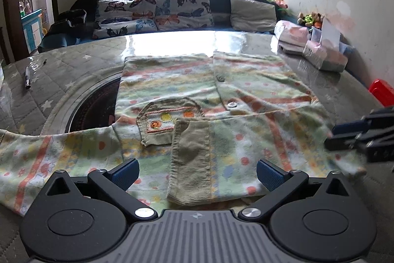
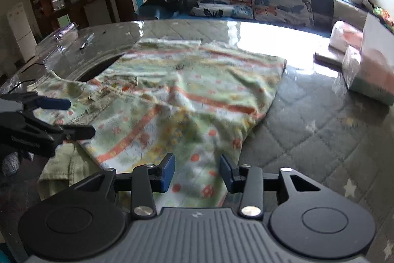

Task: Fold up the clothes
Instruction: 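Move the left tool to the other sleeve's corduroy cuff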

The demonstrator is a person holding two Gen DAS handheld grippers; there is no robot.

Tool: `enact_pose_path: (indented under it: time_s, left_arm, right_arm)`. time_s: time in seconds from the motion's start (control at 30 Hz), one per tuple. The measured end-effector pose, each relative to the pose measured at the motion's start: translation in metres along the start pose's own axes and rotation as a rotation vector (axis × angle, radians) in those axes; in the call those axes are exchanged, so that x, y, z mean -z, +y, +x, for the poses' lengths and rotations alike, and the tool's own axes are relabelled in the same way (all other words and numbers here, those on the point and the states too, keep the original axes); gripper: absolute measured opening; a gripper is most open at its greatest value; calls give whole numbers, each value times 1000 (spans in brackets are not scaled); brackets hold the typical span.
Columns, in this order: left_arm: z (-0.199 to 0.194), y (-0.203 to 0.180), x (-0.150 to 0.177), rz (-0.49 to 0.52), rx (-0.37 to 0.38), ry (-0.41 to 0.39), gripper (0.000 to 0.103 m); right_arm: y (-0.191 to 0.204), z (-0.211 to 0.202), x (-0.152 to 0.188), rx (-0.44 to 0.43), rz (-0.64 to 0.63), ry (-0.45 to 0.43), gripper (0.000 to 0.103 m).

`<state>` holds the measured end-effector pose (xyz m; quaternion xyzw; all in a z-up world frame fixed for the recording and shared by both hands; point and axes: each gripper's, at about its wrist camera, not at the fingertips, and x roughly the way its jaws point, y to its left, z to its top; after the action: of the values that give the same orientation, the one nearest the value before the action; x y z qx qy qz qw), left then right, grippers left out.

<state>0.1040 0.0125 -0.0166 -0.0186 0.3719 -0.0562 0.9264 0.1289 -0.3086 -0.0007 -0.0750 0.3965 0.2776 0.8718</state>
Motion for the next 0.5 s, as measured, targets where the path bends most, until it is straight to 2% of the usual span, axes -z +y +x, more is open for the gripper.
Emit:
enact_pose_path:
  time_s: [0.2, 0.37, 0.5]
  left_arm:
    - [7, 2, -1, -8, -13, 18, 103]
    - [10, 3, 1, -8, -18, 32, 103]
    - [6, 6, 0, -10, -22, 24, 103]
  right_arm:
    - [-2, 13, -19, 16, -11, -27, 46]
    - [-4, 34, -20, 19, -12, 8, 46]
    - [1, 31, -21, 35, -32, -1, 46]
